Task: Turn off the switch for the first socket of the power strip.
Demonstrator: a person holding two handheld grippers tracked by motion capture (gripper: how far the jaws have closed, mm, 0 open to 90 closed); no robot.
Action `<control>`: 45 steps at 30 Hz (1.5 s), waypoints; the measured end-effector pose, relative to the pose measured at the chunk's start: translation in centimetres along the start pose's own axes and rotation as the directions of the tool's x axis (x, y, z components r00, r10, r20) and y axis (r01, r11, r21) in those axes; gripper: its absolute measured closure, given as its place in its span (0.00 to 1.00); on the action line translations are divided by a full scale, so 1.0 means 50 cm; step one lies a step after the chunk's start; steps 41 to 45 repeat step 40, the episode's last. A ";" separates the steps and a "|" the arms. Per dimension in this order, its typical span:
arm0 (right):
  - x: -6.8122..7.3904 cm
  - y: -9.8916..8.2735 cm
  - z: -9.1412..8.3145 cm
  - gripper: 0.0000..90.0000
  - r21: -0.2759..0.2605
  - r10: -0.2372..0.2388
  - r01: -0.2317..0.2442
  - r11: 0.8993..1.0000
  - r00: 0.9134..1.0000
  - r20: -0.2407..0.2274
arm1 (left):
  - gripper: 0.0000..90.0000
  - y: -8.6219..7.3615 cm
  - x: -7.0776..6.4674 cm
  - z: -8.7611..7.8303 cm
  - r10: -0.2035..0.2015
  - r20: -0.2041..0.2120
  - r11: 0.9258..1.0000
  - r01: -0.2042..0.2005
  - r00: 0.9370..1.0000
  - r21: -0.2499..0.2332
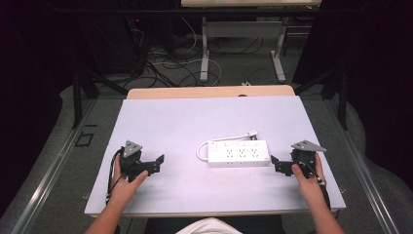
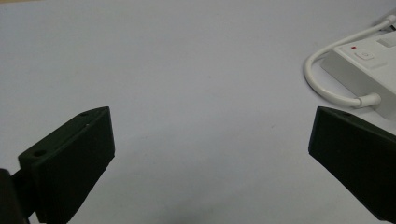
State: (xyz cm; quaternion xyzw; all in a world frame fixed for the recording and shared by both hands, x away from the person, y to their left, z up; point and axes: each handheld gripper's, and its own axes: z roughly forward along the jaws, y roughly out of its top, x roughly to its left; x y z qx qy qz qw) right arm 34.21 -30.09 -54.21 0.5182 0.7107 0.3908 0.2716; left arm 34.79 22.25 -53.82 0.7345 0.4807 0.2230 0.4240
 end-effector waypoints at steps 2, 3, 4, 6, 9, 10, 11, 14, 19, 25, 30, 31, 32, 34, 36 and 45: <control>-0.005 -0.005 0.000 0.00 -0.008 0.002 -0.002 1.000 1.000 0.007 | 0.00 0.000 0.001 0.000 0.010 0.004 1.000 -0.010 1.000 -0.004; -0.007 -0.008 0.000 0.00 -0.009 0.004 -0.003 1.000 1.000 0.008 | 0.00 0.000 0.001 -0.001 0.011 0.004 1.000 -0.011 1.000 -0.005; -0.009 -0.010 -0.001 0.00 -0.009 0.009 -0.009 1.000 1.000 0.006 | 0.00 0.000 0.000 -0.001 0.007 0.002 1.000 -0.007 1.000 -0.004; -0.014 -0.014 -0.002 0.00 0.002 0.017 -0.017 1.000 1.000 0.005 | 0.00 -0.001 0.001 -0.001 0.002 0.005 1.000 -0.002 1.000 -0.006; -0.019 -0.020 -0.001 0.00 0.001 0.032 -0.032 1.000 0.999 0.014 | 0.00 0.000 0.002 -0.001 0.005 -0.003 1.000 -0.005 1.000 0.000; -0.022 -0.021 -0.001 0.00 0.001 0.025 -0.025 1.000 1.000 0.010 | 0.00 0.000 0.003 -0.001 0.014 -0.010 1.000 -0.014 1.000 0.003; -0.022 -0.023 0.000 0.00 0.000 0.033 -0.033 0.999 0.999 0.012 | 0.00 0.000 0.003 0.000 0.014 -0.013 1.000 -0.014 1.000 0.004; -0.025 -0.025 0.001 0.00 -0.005 0.046 -0.045 0.999 0.999 0.024 | 0.00 0.000 0.004 0.002 0.003 -0.018 1.000 -0.003 1.000 0.004; -0.028 -0.028 0.003 0.00 0.001 0.057 -0.057 0.998 0.998 0.040 | 0.00 0.000 0.007 0.004 0.001 -0.029 1.000 0.000 1.000 0.013; -0.036 -0.032 0.005 0.00 0.009 0.070 -0.070 0.997 0.996 0.049 | 0.00 0.000 0.010 0.005 -0.014 -0.038 1.000 0.014 0.999 0.018; -0.035 -0.032 0.006 0.00 0.014 0.079 -0.080 0.997 0.996 0.050 | 0.00 0.000 0.011 0.004 -0.019 -0.040 1.000 0.020 0.999 0.018; -0.035 -0.032 0.006 0.00 0.014 0.071 -0.072 0.997 0.996 0.047 | 0.00 0.000 0.012 0.004 -0.020 -0.041 1.000 0.021 0.999 0.019; -0.035 -0.032 0.006 0.00 0.014 0.069 -0.070 0.997 0.997 0.046 | 0.00 0.000 0.012 0.004 -0.021 -0.041 1.000 0.022 0.999 0.020; -0.033 -0.032 0.007 0.00 0.017 0.072 -0.072 0.997 0.996 0.047 | 0.00 0.000 0.013 0.005 -0.022 -0.042 0.999 0.023 0.999 0.023; -0.033 -0.031 0.006 0.00 0.016 0.070 -0.071 0.997 0.996 0.047 | 0.00 -0.001 0.013 0.004 -0.022 -0.042 0.999 0.023 0.999 0.023; -0.033 -0.030 0.004 0.00 0.015 0.067 -0.068 0.998 0.997 0.048 | 0.00 0.000 0.013 0.004 -0.024 -0.042 0.999 0.025 0.999 0.023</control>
